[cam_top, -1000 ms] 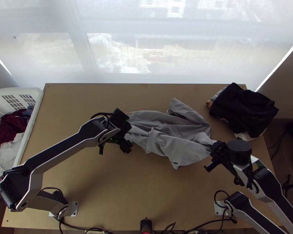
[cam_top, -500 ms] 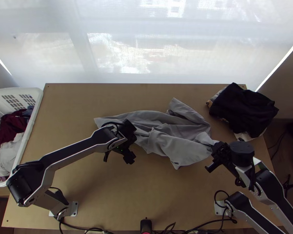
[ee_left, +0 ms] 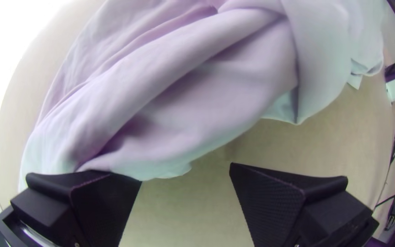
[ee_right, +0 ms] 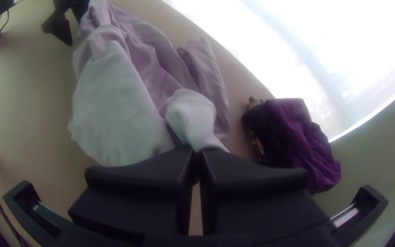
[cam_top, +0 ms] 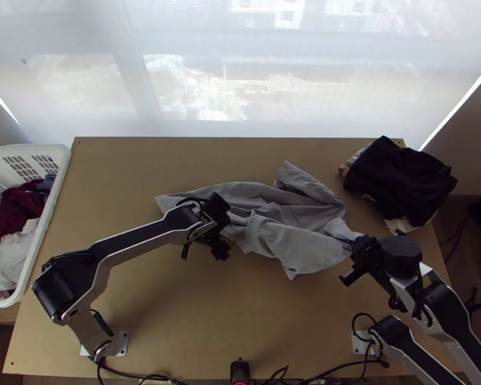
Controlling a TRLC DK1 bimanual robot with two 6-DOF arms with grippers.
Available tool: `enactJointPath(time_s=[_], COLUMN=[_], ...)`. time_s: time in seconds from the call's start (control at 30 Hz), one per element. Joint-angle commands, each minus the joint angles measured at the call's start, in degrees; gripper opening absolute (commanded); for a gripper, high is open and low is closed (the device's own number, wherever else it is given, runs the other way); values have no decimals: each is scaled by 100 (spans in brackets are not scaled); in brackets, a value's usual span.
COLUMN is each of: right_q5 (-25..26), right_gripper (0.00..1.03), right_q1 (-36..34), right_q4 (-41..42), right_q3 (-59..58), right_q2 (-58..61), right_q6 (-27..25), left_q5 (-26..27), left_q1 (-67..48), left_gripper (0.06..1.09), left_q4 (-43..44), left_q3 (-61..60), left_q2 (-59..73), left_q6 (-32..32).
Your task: Fold the t-shirt
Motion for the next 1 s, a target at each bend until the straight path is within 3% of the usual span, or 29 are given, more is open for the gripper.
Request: enactJointPath(time_s=[0.0, 0.1, 0.17, 0.47, 0.97], right_q5=[34, 34, 34, 43, 43], right_gripper=[3, 3, 3, 3, 3], right_q1=[1, 1, 1, 1, -34], right_q4=[-16, -16, -16, -16, 134], right_q3=[17, 17, 26, 17, 61], right_q2=[-35, -26, -26, -26, -9], right_q6=[-1, -1, -1, 26, 52], left_q5=[-106, -123, -115, -106, -115], left_q1=[24, 33, 60, 288, 1026], left_gripper=[96, 94, 83, 12, 9], left_q4=[158, 167, 167, 141, -317], left_q3=[249, 390, 452, 522, 619], left_q2=[332, 464, 499, 534, -1285], left_q6=[-134, -178, -231, -222, 112])
